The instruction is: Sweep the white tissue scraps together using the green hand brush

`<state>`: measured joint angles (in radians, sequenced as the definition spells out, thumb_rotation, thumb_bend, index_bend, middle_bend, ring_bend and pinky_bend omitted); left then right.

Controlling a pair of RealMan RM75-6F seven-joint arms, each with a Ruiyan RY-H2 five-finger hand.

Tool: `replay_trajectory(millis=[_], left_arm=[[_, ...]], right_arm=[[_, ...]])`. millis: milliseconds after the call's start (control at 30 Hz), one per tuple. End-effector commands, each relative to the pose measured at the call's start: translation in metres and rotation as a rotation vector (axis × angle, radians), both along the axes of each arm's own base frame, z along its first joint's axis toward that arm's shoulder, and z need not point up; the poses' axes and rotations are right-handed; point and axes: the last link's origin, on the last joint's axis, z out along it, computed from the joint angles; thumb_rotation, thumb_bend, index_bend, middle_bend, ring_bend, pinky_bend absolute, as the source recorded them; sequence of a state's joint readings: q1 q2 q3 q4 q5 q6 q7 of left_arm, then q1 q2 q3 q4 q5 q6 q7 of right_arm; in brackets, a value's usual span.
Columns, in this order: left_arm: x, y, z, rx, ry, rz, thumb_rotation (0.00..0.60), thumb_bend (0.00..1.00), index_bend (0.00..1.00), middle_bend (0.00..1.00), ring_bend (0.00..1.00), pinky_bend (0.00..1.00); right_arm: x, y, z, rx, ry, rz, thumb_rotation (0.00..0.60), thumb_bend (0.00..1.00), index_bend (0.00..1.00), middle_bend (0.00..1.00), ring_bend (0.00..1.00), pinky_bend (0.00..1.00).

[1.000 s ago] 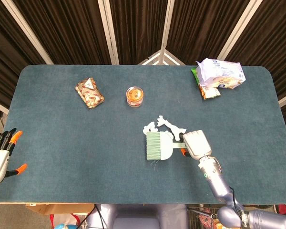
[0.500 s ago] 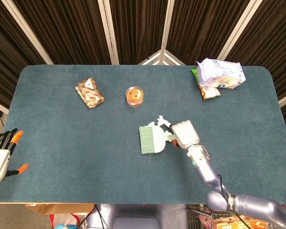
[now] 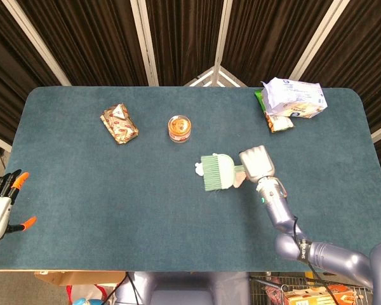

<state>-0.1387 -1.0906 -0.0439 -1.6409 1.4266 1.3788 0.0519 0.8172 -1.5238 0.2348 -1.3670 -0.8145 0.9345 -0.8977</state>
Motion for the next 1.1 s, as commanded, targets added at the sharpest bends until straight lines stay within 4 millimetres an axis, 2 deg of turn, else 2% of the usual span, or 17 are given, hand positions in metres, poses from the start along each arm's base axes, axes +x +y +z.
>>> replay_trajectory(millis=[33, 300, 333, 367, 533, 700, 733, 800, 933, 1100], left_arm=[[0.0, -0.001, 0.0, 0.002, -0.002, -0.002, 0.6, 0.0, 0.0, 0.0, 0.0, 0.0], [0.002, -0.001, 0.001, 0.005, 0.0, -0.012, 0.6, 0.0, 0.0, 0.0, 0.0, 0.0], [0.003, -0.001, 0.0, 0.006, 0.001, -0.018, 0.6, 0.0, 0.0, 0.0, 0.0, 0.0], [0.003, -0.001, 0.0, 0.006, 0.002, -0.02, 0.6, 0.0, 0.0, 0.0, 0.0, 0.0], [0.004, -0.001, -0.001, 0.003, 0.005, -0.028, 0.6, 0.0, 0.0, 0.0, 0.0, 0.0], [0.006, -0.001, -0.003, -0.002, 0.007, -0.033, 0.6, 0.0, 0.0, 0.0, 0.0, 0.0], [0.005, -0.001, -0.003, -0.004, 0.007, -0.033, 0.6, 0.0, 0.0, 0.0, 0.0, 0.0], [0.005, 0.0, -0.004, -0.005, 0.008, -0.032, 0.6, 0.0, 0.0, 0.0, 0.0, 0.0], [0.004, 0.0, -0.003, -0.005, 0.007, -0.029, 0.6, 0.0, 0.0, 0.0, 0.0, 0.0], [0.003, 0.0, -0.003, -0.006, 0.004, -0.022, 0.6, 0.0, 0.0, 0.0, 0.0, 0.0]], right_arm=[[-0.019, -0.009, 0.026, -0.069, 0.12, -0.008, 0.6, 0.58, 0.67, 1.0, 1.0, 0.97], [-0.055, -0.018, 0.087, -0.209, 0.263, -0.07, 0.6, 0.59, 0.67, 1.0, 1.0, 0.97], [-0.052, -0.019, 0.103, -0.25, 0.254, -0.065, 0.6, 0.59, 0.67, 1.0, 1.0, 0.97], [-0.05, -0.017, 0.107, -0.253, 0.245, -0.059, 0.6, 0.59, 0.67, 1.0, 1.0, 0.97], [-0.022, -0.008, 0.116, -0.244, 0.171, 0.002, 0.6, 0.59, 0.67, 1.0, 1.0, 0.97], [0.02, 0.003, 0.108, -0.2, 0.108, 0.1, 0.6, 0.59, 0.67, 1.0, 1.0, 0.97], [0.035, 0.007, 0.101, -0.172, 0.08, 0.132, 0.6, 0.59, 0.67, 1.0, 1.0, 0.97], [0.052, 0.011, 0.091, -0.141, 0.059, 0.164, 0.6, 0.59, 0.67, 1.0, 1.0, 0.97], [0.066, 0.015, 0.075, -0.098, 0.041, 0.184, 0.6, 0.59, 0.67, 1.0, 1.0, 0.97], [0.071, 0.017, 0.046, -0.042, 0.045, 0.183, 0.6, 0.59, 0.67, 1.0, 1.0, 0.97]])
